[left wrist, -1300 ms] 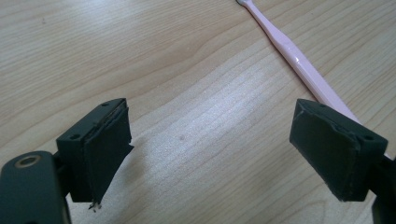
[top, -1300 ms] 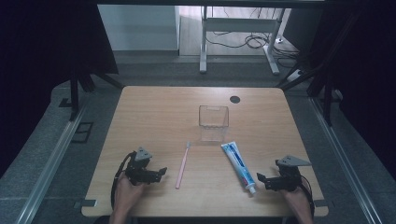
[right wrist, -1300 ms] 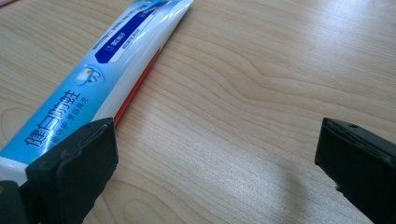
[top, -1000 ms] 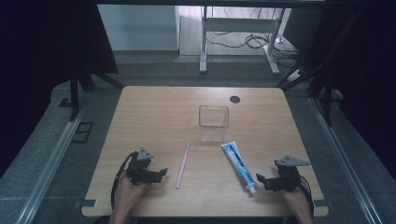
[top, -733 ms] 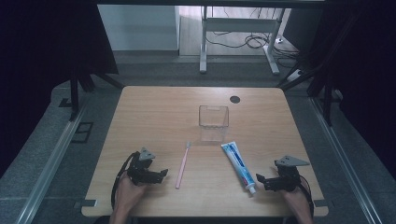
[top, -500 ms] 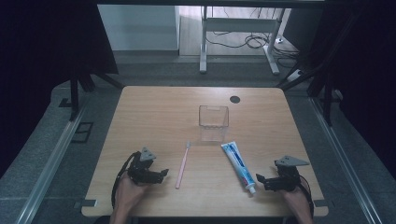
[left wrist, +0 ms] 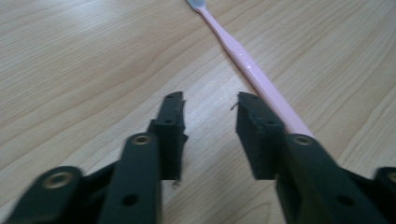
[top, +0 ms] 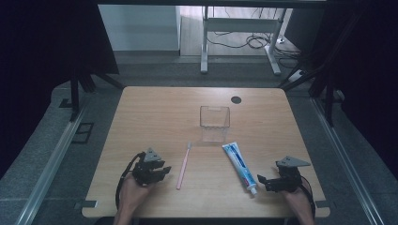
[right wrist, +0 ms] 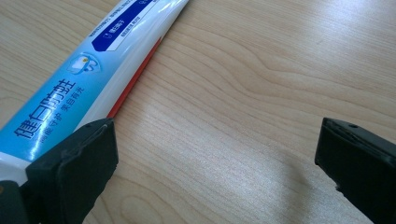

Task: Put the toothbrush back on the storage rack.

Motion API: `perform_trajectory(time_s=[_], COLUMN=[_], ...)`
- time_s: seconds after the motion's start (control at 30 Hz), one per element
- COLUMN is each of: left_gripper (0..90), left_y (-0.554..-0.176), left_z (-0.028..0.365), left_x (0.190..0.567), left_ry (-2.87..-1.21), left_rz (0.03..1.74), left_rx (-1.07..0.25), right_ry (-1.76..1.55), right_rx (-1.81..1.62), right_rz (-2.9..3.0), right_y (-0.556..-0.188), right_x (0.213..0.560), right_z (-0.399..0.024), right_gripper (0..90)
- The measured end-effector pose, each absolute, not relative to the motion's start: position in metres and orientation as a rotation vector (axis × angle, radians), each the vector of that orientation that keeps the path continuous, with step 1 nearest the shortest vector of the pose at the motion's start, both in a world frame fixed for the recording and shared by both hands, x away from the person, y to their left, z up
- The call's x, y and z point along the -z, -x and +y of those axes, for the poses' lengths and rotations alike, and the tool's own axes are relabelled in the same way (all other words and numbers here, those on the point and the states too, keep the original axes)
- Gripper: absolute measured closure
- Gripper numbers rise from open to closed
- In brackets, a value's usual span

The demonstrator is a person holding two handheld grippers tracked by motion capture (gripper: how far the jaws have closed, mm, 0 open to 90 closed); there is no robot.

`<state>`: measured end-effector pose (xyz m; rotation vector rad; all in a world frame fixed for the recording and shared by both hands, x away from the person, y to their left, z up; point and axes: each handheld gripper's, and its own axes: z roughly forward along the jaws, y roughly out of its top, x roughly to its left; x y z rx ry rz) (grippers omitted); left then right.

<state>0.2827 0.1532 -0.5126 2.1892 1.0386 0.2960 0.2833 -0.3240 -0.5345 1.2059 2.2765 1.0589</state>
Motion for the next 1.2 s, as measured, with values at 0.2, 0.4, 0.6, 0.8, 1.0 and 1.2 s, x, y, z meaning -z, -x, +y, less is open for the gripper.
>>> perform_trajectory(time_s=[0.2, 0.4, 0.6, 0.8, 1.0, 1.2], left_gripper=[86.8, 89.7, 89.7, 89.6, 89.5, 89.4], left_y=[-0.282, -0.282, -0.280, -0.279, -0.280, -0.281], left_z=[0.141, 0.126, 0.113, 0.100, 0.097, 0.104], left_x=[0.511, 0.512, 0.515, 0.521, 0.526, 0.526], left_ry=[-2.211, -2.236, -2.276, -2.295, -2.314, -2.302], left_rz=[0.980, 0.927, 0.886, 0.858, 0.855, 0.891], left_rx=[-0.268, -0.234, -0.243, -0.218, -0.200, -0.198], right_ry=[-1.202, -1.195, -1.193, -1.194, -1.194, -1.194], right_rx=[-1.050, -1.065, -1.064, -1.060, -1.055, -1.053], right_rz=[2.274, 2.263, 2.266, 2.273, 2.279, 2.281], right_y=[-0.283, -0.283, -0.283, -0.283, -0.284, -0.284], right_x=[0.534, 0.533, 0.533, 0.534, 0.534, 0.534], right_z=[-0.324, -0.324, -0.323, -0.323, -0.323, -0.324], right_gripper=[0.2, 0.2, 0.3, 0.3, 0.4, 0.5])
